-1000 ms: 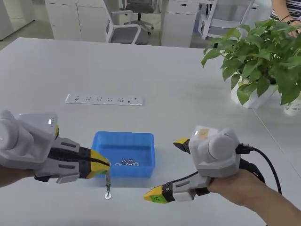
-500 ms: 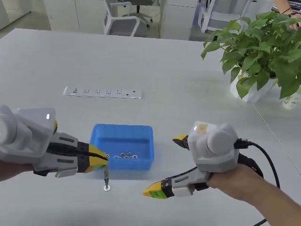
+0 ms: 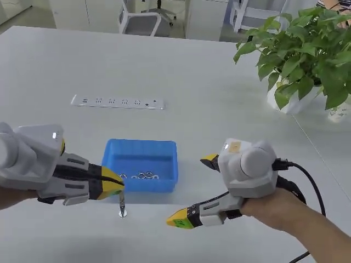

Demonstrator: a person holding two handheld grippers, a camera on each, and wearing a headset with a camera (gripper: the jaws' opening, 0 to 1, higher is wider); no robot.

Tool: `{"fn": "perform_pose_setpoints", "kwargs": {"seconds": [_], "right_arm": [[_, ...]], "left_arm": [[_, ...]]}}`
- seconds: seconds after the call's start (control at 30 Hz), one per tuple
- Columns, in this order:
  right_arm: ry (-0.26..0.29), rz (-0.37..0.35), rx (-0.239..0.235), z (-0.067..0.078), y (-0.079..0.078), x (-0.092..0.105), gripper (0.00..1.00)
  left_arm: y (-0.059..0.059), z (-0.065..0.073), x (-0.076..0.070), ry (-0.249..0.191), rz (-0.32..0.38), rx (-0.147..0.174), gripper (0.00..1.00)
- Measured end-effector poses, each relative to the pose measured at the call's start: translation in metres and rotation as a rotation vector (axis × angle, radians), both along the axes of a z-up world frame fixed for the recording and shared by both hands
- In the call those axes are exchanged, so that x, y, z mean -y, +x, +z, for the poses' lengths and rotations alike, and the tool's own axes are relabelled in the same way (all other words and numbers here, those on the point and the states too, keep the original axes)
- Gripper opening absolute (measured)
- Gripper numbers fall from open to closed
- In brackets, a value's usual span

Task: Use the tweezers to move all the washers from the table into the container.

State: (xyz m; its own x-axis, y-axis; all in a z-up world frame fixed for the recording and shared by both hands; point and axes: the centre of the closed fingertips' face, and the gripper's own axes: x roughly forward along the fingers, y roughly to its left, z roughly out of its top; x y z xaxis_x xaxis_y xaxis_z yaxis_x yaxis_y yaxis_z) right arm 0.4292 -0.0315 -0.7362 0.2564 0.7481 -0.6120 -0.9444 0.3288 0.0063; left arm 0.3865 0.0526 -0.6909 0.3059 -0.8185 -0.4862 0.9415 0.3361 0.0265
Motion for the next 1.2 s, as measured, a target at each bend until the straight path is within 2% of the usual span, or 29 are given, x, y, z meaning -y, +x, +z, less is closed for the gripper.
{"fn": "perform_pose_setpoints", "kwargs": {"seconds": [0.27,0.5,0.77,0.9,1.0,1.2], "right_arm": [[-0.009,0.005,-0.003,-0.004,-0.002,0.001,1.00],[-0.010,0.009,-0.005,-0.005,-0.002,0.000,1.00],[0.004,0.028,-0.005,-0.005,-0.004,-0.006,1.00],[0.014,0.036,0.005,-0.002,-0.002,-0.009,1.00],[0.051,0.085,0.046,0.005,-0.005,-0.016,0.93],[0.060,0.123,0.052,0.005,-0.009,-0.023,0.86]], "left_arm": [[0.000,-0.005,-0.001,0.004,0.000,0.001,0.05],[-0.002,-0.004,0.000,-0.009,-0.004,-0.008,0.05],[-0.004,-0.004,-0.002,0.006,-0.028,-0.004,0.05],[-0.006,-0.004,-0.004,0.015,-0.046,-0.012,0.05],[-0.007,-0.005,-0.004,0.024,-0.064,-0.015,0.05],[-0.006,-0.005,-0.002,0.040,-0.095,-0.022,0.05]]}}
